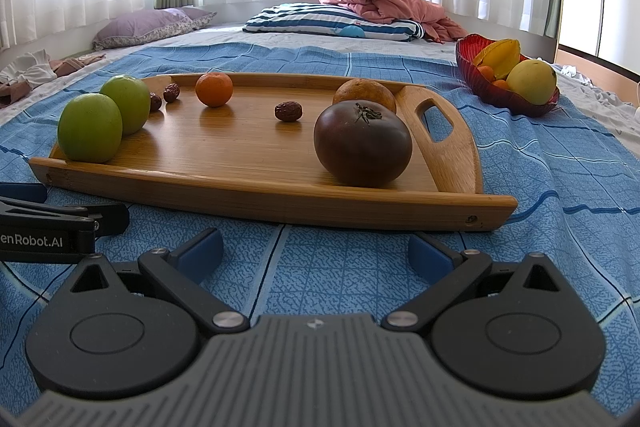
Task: Organize fruits
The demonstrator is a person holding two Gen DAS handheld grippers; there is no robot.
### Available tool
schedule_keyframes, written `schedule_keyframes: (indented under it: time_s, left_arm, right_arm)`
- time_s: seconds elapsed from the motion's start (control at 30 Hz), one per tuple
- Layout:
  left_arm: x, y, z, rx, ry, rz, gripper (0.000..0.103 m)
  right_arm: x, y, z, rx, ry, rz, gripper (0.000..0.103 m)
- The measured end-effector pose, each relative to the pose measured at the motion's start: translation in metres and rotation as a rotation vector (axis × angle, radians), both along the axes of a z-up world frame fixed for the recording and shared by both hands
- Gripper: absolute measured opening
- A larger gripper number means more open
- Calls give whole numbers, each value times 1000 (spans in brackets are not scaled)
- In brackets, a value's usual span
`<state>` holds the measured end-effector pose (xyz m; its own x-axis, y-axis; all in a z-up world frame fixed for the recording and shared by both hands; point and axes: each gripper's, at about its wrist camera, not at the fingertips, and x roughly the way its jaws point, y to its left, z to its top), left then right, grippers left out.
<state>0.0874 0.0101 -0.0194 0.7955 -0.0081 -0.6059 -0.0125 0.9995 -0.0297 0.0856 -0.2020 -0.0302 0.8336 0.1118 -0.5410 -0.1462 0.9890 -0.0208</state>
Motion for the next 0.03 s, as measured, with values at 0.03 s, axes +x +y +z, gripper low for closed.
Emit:
schedule_keyframes:
  time_s: [0.03]
  left_arm:
    - [0, 0, 0, -1, 0, 0, 103]
  right_arm:
    - [0, 0, 0, 1, 0, 0, 103]
